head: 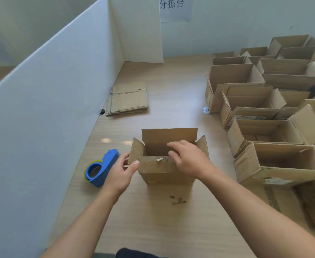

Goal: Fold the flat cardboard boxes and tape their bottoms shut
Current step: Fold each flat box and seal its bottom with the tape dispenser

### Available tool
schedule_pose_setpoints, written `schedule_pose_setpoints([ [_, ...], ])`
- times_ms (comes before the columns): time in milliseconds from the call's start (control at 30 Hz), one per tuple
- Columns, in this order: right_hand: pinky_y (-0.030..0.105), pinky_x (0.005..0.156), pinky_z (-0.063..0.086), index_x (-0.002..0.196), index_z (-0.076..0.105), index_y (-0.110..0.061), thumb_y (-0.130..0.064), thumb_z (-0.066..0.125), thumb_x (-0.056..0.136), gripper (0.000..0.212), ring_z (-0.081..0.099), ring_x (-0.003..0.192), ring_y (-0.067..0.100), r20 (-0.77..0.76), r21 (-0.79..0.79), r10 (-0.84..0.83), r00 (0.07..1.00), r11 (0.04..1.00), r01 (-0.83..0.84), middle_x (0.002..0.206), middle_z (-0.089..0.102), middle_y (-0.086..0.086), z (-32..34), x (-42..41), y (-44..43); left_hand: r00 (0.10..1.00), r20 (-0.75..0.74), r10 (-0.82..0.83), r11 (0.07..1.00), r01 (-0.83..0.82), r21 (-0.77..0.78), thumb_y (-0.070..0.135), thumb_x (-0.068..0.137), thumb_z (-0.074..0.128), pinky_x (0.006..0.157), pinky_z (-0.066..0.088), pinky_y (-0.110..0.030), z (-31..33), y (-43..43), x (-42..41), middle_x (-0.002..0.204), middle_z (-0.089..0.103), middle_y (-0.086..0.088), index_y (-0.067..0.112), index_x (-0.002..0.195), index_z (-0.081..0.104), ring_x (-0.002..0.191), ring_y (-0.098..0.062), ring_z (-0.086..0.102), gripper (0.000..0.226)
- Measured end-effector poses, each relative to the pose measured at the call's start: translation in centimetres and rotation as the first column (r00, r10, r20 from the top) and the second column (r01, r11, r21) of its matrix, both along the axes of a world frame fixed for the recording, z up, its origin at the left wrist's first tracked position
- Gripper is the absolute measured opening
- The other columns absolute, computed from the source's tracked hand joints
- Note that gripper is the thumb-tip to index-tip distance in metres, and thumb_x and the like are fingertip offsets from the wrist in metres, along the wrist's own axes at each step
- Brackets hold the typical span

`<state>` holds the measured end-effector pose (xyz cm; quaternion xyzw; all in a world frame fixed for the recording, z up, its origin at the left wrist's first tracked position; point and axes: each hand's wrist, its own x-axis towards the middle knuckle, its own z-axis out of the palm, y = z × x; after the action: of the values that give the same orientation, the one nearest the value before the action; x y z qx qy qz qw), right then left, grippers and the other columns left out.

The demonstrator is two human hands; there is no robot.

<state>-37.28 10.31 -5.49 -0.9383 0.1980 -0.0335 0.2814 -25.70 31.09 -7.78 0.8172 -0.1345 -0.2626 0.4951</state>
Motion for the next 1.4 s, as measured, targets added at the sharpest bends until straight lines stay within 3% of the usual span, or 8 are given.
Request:
schedule_pose_setpoints([
  [67, 0.037, 0.092, 0.045, 0.124, 0.060, -0.029, -0.044, 0.040, 0.102, 0.034, 0.054, 0.117, 0.021, -0.215, -0.051, 0.076, 0.974, 0.995, -0.088, 0.124, 0.059, -0.003, 0.2, 0.5, 0.3, 0.998, 0.020, 0.055, 0.998, -0.055, -0.002, 0.030, 0.095, 0.062, 0.095, 0.051, -0.042, 0.3, -0.6, 0.2, 0.110, 0.066, 0.007, 0.039, 0.121, 0.054, 0.102, -0.013, 0.064, 0.028],
  [167, 0.033, 0.083, 0.045, 0.112, 0.059, -0.030, -0.048, 0.045, 0.099, 0.026, 0.056, 0.103, 0.017, -0.179, -0.079, 0.171, 0.969, 0.979, -0.187, 0.112, 0.058, -0.008, 0.5, -1.0, 1.4, 0.998, 0.048, 0.048, 0.998, -0.050, 0.046, 0.029, 0.094, 0.062, 0.087, 0.054, -0.038, 0.5, -1.3, 0.5, 0.105, 0.065, 0.007, 0.034, 0.133, 0.051, 0.096, -0.014, 0.065, 0.041],
  [367, 0.041, 0.087, 0.052, 0.101, 0.066, -0.032, -0.051, 0.050, 0.096, 0.026, 0.057, 0.095, 0.011, -0.182, 0.138, 0.221, 0.958, 0.971, -0.197, 0.101, 0.058, -0.014, -1.4, -3.6, 2.6, 0.995, 0.094, -0.017, 0.987, 0.002, 0.159, 0.016, 0.091, 0.050, 0.071, 0.054, -0.039, 0.9, -1.3, 0.4, 0.084, 0.068, 0.004, 0.031, 0.093, 0.065, 0.082, -0.023, 0.065, 0.022],
  [533, 0.044, 0.105, 0.043, 0.141, 0.044, -0.041, -0.066, 0.052, 0.089, 0.058, 0.046, 0.131, 0.016, -0.345, 0.152, 0.152, 0.926, 0.983, -0.105, 0.141, 0.050, -0.012, -1.7, -4.1, 3.6, 0.997, 0.049, -0.054, 0.991, 0.047, 0.128, 0.017, 0.091, 0.049, 0.080, 0.056, -0.048, 0.3, -0.4, 1.0, 0.087, 0.069, 0.001, 0.032, 0.092, 0.064, 0.087, -0.025, 0.066, 0.021],
  [633, 0.044, 0.103, 0.041, 0.148, 0.034, -0.039, -0.062, 0.053, 0.092, 0.064, 0.042, 0.136, 0.021, -0.478, -0.025, 0.151, 0.865, 0.982, -0.186, 0.150, 0.043, -0.008, -1.9, -4.4, 5.2, 0.998, -0.001, -0.065, 0.993, 0.065, 0.094, 0.019, 0.093, 0.049, 0.081, 0.058, -0.052, 0.3, 0.2, 1.2, 0.088, 0.070, 0.001, 0.038, 0.090, 0.063, 0.089, -0.025, 0.068, 0.025],
  [1000, 0.039, 0.074, 0.051, 0.120, 0.058, -0.025, -0.057, 0.072, 0.071, 0.060, 0.063, 0.087, 0.021, -0.132, -0.516, -0.045, 0.990, 0.856, -0.030, 0.103, 0.064, -0.005, -4.9, -7.3, 8.4, 0.954, -0.026, -0.298, 0.955, 0.298, -0.011, 0.043, 0.091, 0.061, 0.092, 0.053, -0.043, 0.9, 0.3, 2.8, 0.104, 0.068, 0.006, 0.042, 0.118, 0.055, 0.100, -0.013, 0.065, 0.027],
  [1200, 0.040, 0.084, 0.049, 0.126, 0.054, -0.030, -0.053, 0.070, 0.076, 0.058, 0.062, 0.097, 0.021, -0.306, -0.406, -0.080, 0.949, 0.912, -0.054, 0.114, 0.062, -0.005, -3.1, -13.4, 7.1, 0.863, 0.010, -0.504, 0.863, 0.504, -0.036, 0.048, 0.089, 0.062, 0.088, 0.051, -0.030, 0.5, -1.7, 1.3, 0.111, 0.067, 0.009, 0.037, 0.123, 0.056, 0.104, -0.008, 0.063, 0.036],
  [1400, 0.035, 0.106, 0.032, 0.141, 0.041, -0.035, -0.054, 0.057, 0.089, 0.058, 0.046, 0.123, 0.015, -0.386, -0.301, -0.131, 0.913, 0.954, 0.009, 0.136, 0.048, -0.010, -1.7, -20.4, 5.4, 0.650, 0.334, -0.682, 0.727, 0.652, 0.215, 0.033, 0.094, 0.061, 0.081, 0.046, -0.021, 0.3, -4.9, -2.1, 0.112, 0.064, 0.010, 0.023, 0.123, 0.062, 0.096, -0.002, 0.060, 0.030],
])
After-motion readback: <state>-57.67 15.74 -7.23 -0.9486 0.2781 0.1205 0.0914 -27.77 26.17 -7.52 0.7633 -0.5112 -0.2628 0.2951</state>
